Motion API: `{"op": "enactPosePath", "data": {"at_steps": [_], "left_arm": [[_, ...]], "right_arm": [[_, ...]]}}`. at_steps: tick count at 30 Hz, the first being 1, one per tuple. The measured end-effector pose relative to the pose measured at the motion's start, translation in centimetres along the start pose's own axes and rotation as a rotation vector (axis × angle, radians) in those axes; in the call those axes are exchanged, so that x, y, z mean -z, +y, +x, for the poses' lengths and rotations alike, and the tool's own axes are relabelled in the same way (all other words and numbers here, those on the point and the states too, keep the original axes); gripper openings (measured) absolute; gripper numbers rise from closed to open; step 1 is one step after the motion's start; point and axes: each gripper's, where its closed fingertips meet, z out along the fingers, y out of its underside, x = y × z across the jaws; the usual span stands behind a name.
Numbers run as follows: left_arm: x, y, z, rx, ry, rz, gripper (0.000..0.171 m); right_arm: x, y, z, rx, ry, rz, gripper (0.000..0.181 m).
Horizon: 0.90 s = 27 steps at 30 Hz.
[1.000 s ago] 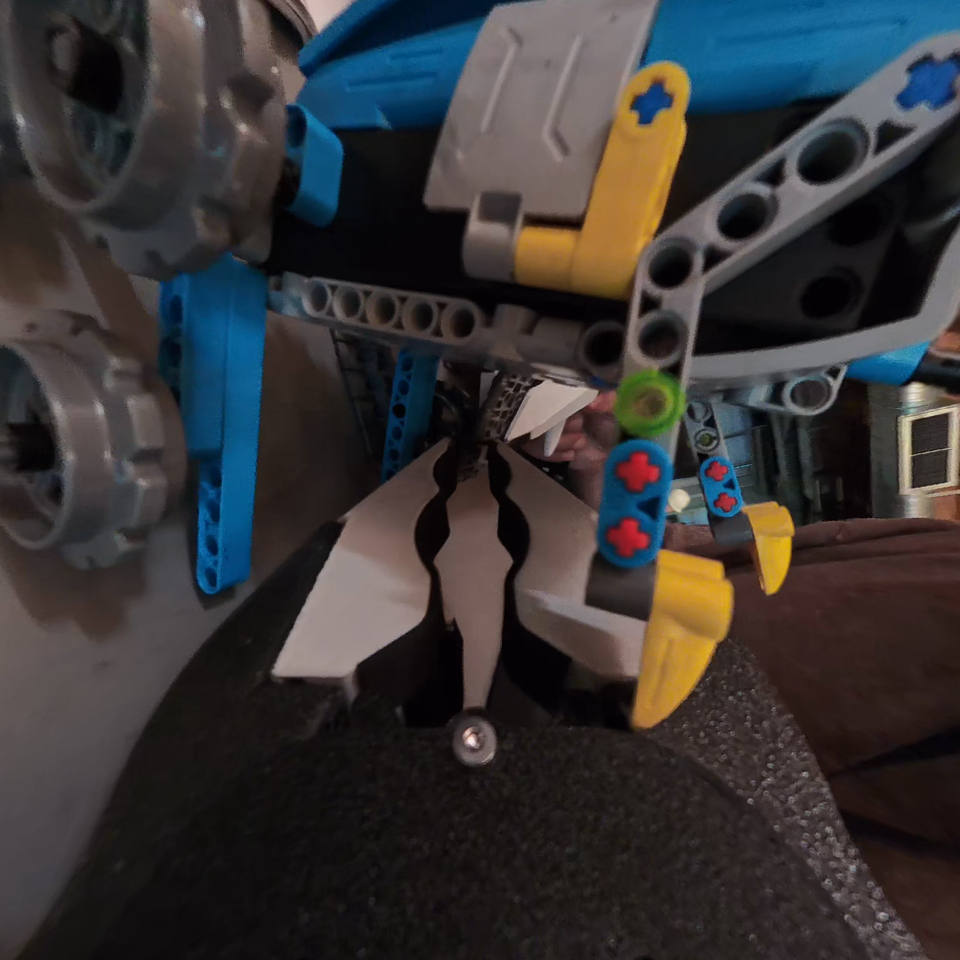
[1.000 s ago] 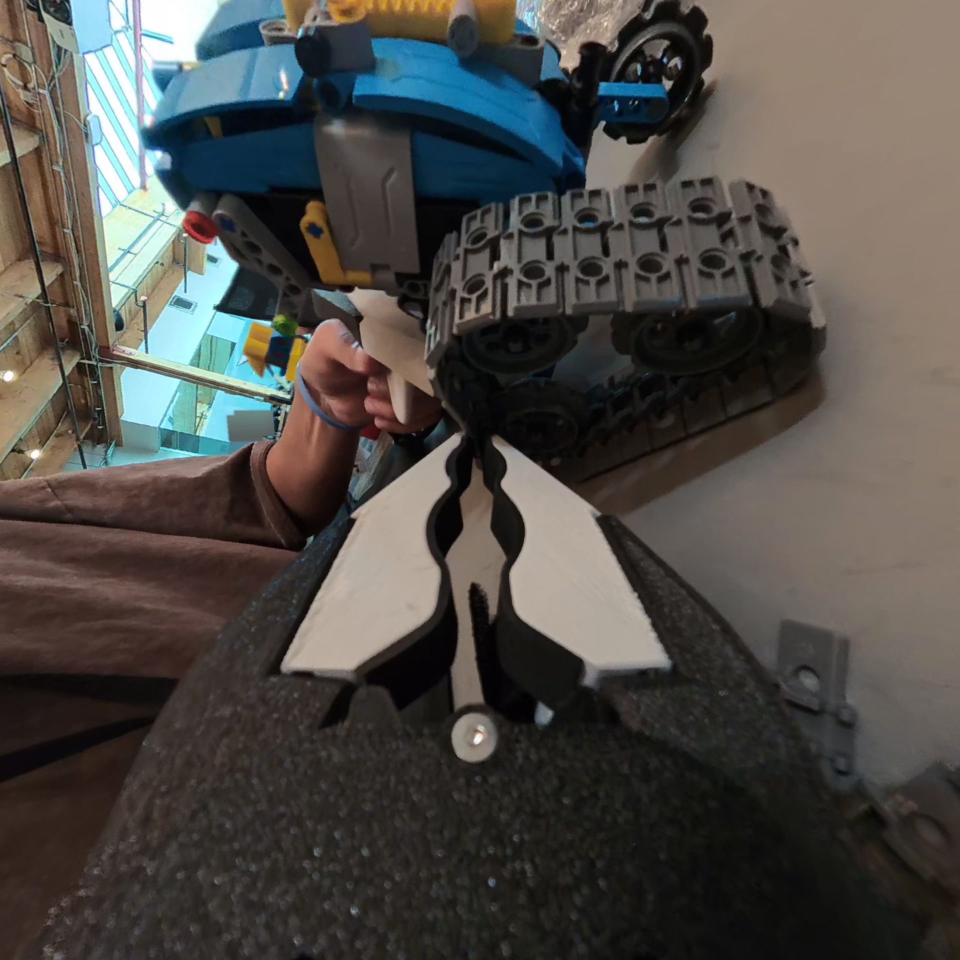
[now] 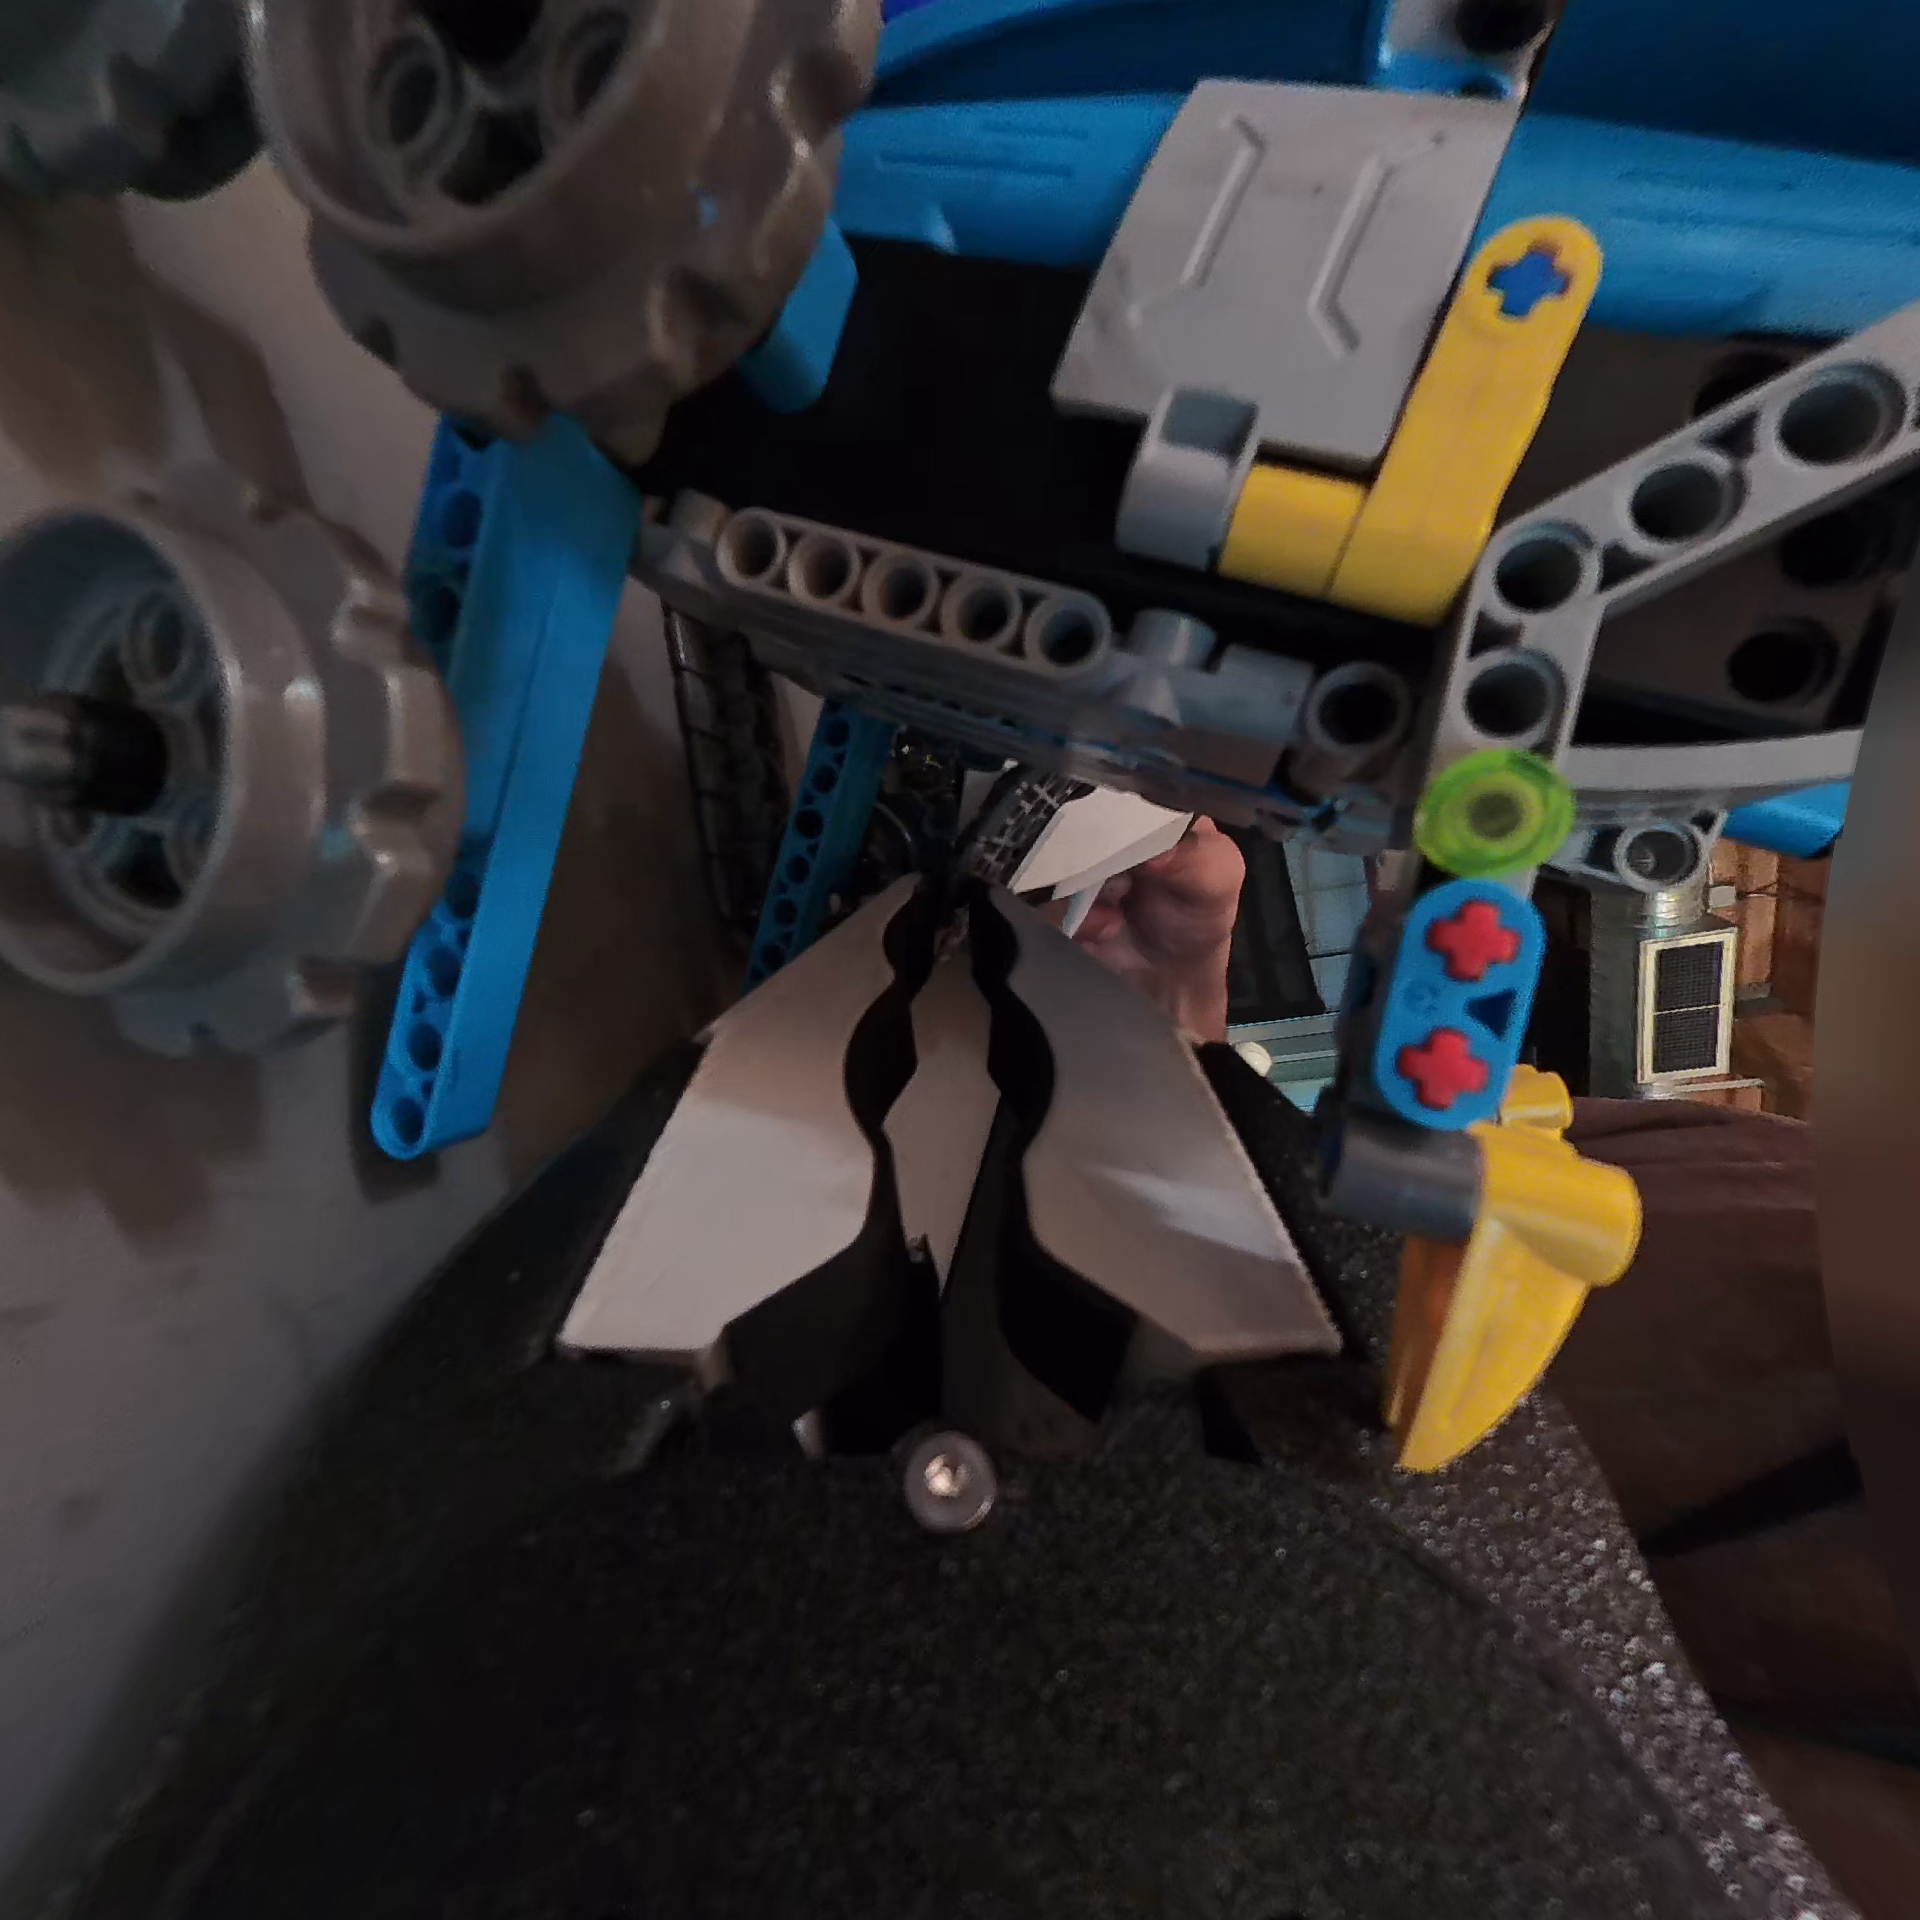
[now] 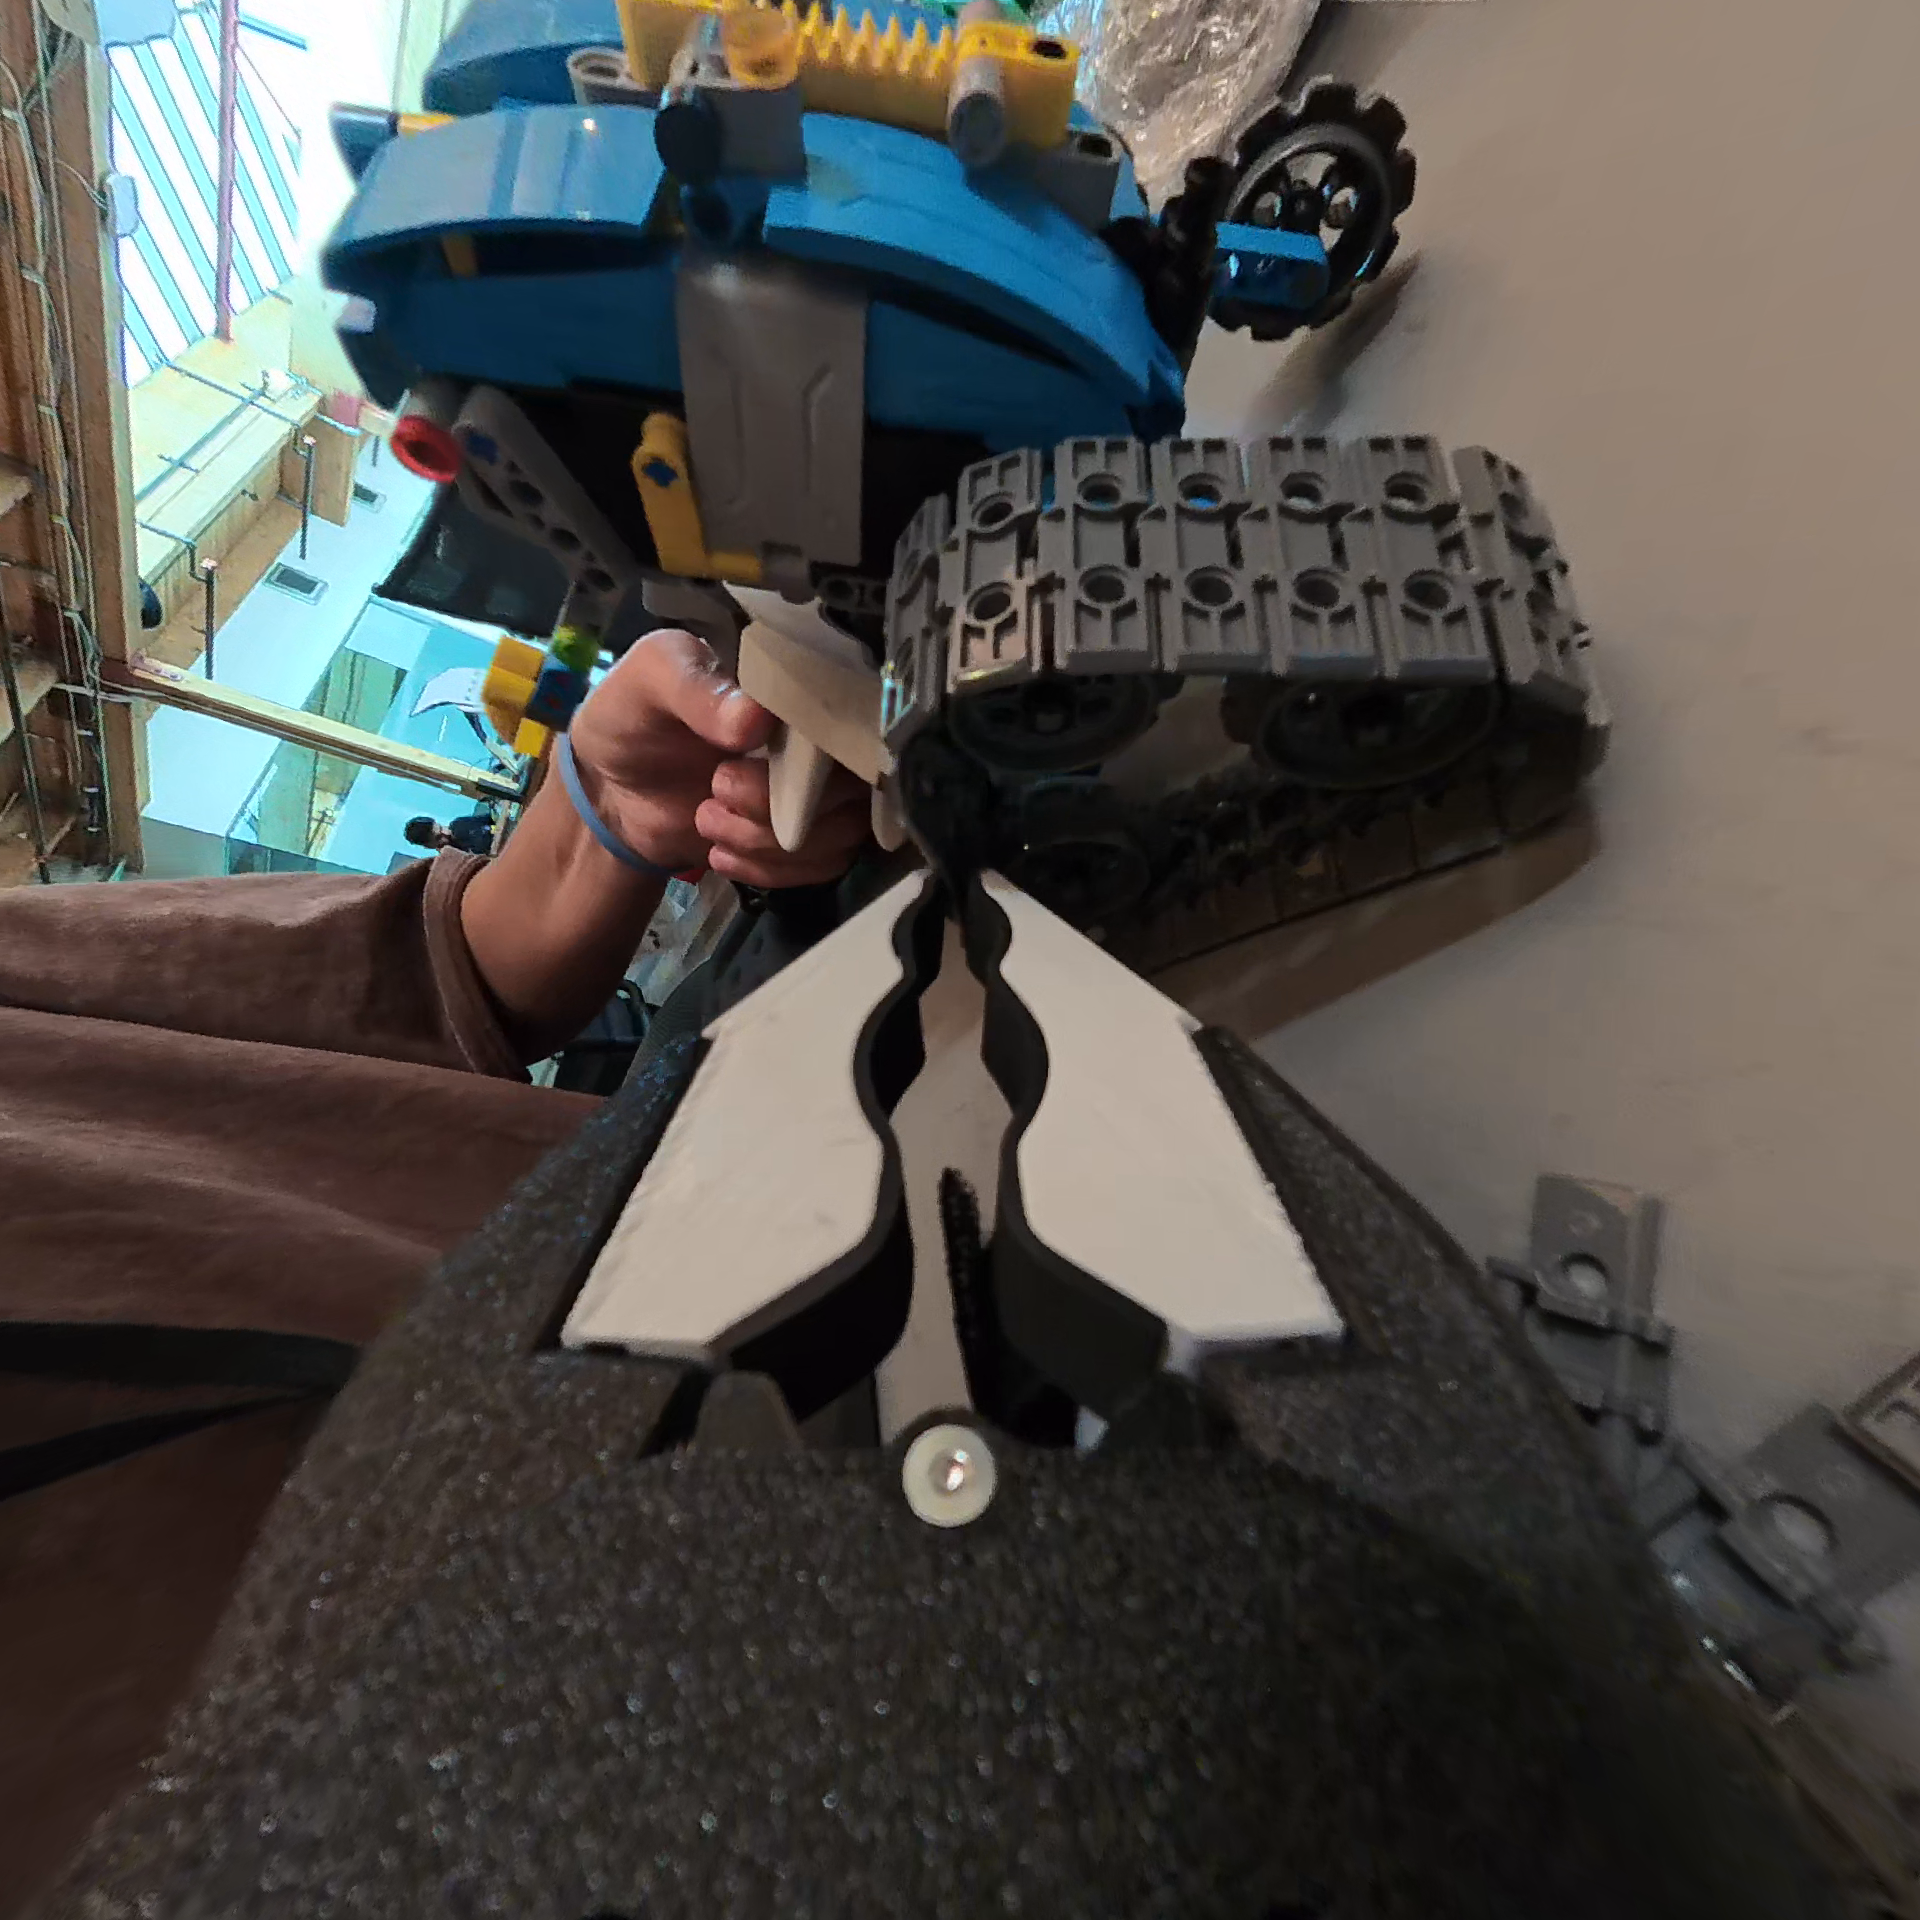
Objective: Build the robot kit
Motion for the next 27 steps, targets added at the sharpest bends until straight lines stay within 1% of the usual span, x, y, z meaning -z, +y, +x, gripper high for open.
{"op": "enactPosePath", "data": {"at_steps": [5, 7, 10, 13, 14, 15, 16, 18, 24, 27], "left_arm": [[0.0, 0.0, 0.0, 0.002, 0.005, -0.002, 0.004], [0.0, 0.1, 0.0, -0.004, 0.003, -0.003, 0.003], [0.1, 0.0, 0.0, -0.002, 0.002, 0.001, 0.004], [0.0, 0.1, 0.0, -0.019, -0.002, 0.0, 0.004], [0.0, 0.1, 0.0, -0.022, -0.003, 0.0, 0.004], [0.0, 0.1, 0.0, -0.022, -0.004, 0.0, 0.004], [0.0, 0.1, 0.0, -0.025, -0.005, 0.001, 0.004], [0.0, 0.1, 0.1, -0.025, -0.004, 0.003, 0.004], [0.1, 0.1, 0.0, -0.018, -0.002, 0.002, 0.005], [0.0, 0.2, 0.0, -0.017, -0.001, -0.004, 0.005]], "right_arm": [[0.0, 0.0, 0.0, -0.002, -0.026, -0.028, 0.004], [0.0, 0.1, -0.1, -0.037, -0.056, -0.044, 0.006], [-0.1, 0.1, -0.1, -0.043, -0.06, -0.088, 0.006], [0.1, 0.2, 0.1, 0.005, -0.006, -0.16, 0.008], [0.3, 0.5, 0.9, 0.04, 0.066, -0.195, 0.022], [0.4, 0.8, 1.3, 0.066, 0.107, -0.232, 0.026], [0.4, 0.9, 0.9, 0.062, 0.096, -0.252, 0.022], [0.4, 0.1, 0.0, 0.066, 0.064, -0.224, 0.003], [0.1, 0.2, 0.0, 0.045, 0.068, -0.275, 0.005], [0.1, 0.4, 0.0, 0.077, 0.084, -0.307, 0.005]]}}
